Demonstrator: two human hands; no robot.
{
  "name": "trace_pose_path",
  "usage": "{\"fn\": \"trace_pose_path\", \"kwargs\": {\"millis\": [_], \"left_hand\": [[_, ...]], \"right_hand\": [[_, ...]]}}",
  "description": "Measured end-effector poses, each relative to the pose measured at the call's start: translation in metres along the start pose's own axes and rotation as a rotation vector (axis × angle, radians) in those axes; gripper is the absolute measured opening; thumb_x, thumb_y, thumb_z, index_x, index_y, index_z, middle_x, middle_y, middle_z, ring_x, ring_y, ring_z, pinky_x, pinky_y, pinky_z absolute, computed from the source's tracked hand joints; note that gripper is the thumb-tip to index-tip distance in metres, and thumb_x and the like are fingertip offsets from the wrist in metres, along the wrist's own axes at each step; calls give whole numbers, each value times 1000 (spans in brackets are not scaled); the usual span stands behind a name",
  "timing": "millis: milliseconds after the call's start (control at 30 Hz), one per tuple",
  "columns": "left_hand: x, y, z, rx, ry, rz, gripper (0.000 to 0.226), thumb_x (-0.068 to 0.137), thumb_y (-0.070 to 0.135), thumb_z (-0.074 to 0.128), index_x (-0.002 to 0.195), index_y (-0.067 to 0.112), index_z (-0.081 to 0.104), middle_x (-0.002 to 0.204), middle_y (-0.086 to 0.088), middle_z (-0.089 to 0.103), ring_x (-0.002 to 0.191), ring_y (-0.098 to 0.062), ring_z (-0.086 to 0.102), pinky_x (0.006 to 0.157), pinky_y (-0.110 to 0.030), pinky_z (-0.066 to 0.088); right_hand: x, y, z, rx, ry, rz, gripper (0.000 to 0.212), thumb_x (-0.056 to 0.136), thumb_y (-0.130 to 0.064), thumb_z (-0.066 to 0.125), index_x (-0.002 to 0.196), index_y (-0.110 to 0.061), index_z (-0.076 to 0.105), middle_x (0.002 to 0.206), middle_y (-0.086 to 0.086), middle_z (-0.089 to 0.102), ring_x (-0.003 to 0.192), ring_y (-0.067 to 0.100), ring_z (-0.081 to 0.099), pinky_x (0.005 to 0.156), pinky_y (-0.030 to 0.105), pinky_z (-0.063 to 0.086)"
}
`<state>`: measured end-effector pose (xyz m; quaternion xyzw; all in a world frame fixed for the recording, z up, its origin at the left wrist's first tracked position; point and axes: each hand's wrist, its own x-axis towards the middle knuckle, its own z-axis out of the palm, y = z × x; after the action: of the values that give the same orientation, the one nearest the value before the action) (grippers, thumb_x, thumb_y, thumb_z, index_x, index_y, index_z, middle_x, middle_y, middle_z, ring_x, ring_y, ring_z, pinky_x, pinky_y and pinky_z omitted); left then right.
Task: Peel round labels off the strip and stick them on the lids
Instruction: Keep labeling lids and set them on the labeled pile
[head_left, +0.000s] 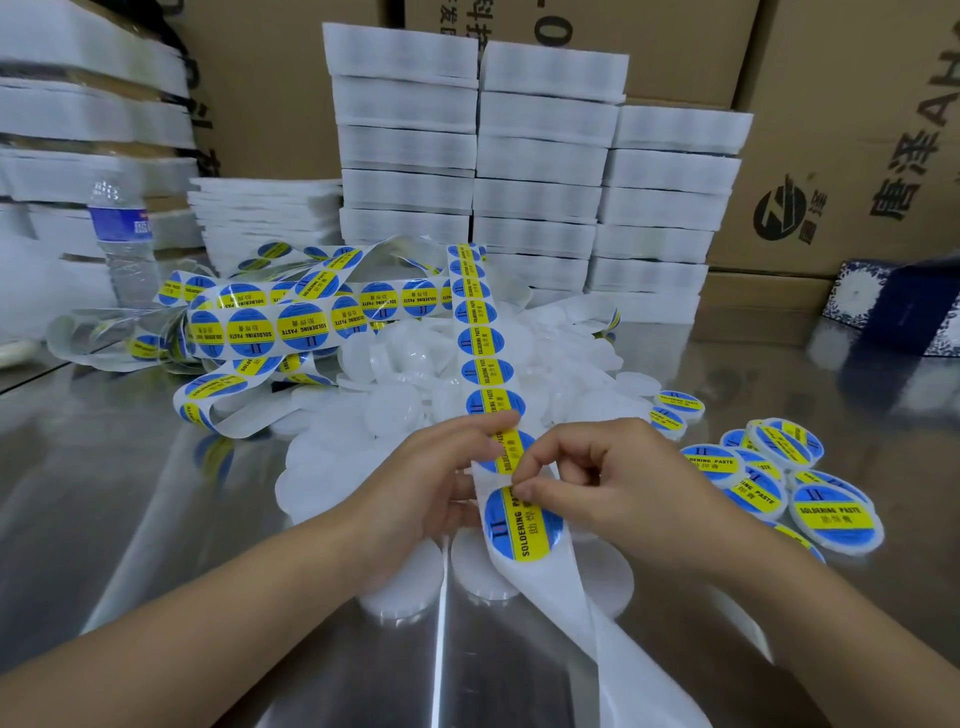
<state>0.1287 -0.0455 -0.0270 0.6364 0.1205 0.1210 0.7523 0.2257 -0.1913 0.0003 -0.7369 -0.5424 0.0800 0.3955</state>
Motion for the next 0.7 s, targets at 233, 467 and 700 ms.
{"fn": "trace_pose_path", "kwargs": {"millis": [233,467,700], "left_hand": [[0,3,0,-164,50,-19,45,76,34,63,120,23,65,118,-5,69,98,-28,69,85,-40,54],[4,-2,-5,46,226,46,33,88,4,57,102,28,74,102,-5,74,86,-24,71,77,-34,58],[-9,-2,3,335,-59,5,35,84,2,61,62,24,76,61,3,68,55,-6,61,57,-18,50]], "right_hand": [[-4,-6,7,174,-222,10,13,79,-17,73,69,-26,70,41,-11,33,44,5,30,49,14,29],[-5,-9,14,286,-361,19,17,78,-16,74,68,-29,71,41,-11,32,41,4,27,47,10,27],[-3,-8,-12,821,-271,62,3,58,-20,70,60,-19,71,38,-13,40,34,-2,31,40,8,32]]}}
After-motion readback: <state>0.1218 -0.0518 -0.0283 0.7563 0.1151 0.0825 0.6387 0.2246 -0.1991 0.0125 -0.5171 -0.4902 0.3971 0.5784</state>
